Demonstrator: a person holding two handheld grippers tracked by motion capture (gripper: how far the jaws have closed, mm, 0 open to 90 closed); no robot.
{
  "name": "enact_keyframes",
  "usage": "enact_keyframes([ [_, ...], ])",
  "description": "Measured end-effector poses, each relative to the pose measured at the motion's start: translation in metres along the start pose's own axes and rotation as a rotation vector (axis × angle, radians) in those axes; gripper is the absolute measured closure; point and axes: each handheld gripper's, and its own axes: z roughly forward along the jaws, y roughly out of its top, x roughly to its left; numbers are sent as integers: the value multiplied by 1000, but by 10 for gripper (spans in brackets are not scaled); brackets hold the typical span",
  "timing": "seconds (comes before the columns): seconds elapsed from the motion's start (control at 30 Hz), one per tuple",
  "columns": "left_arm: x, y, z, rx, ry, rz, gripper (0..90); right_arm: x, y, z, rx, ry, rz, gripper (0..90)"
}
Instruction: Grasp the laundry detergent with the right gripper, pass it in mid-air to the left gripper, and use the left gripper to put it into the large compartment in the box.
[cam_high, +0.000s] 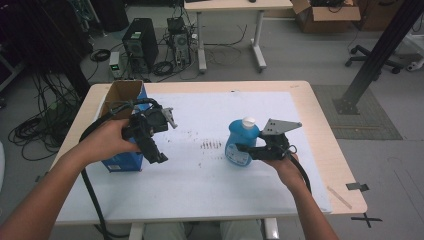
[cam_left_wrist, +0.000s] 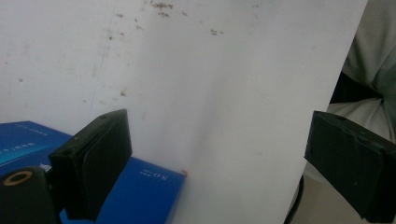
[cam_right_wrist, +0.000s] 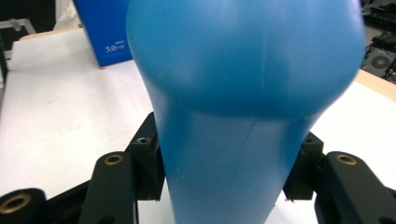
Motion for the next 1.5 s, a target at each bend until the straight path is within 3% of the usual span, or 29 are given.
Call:
enact_keyframes([
  [0.33,-3,2,-6,-5,5,7,77,7,19,-13,-1,64,-29,440],
  [0.93,-13,15,-23,-20,19,39,78,22,48,-42,54,191,-97,439],
  [1.5,-26,40,-36,-12,22,115,77,34,68,-44,62,310,-165,439],
])
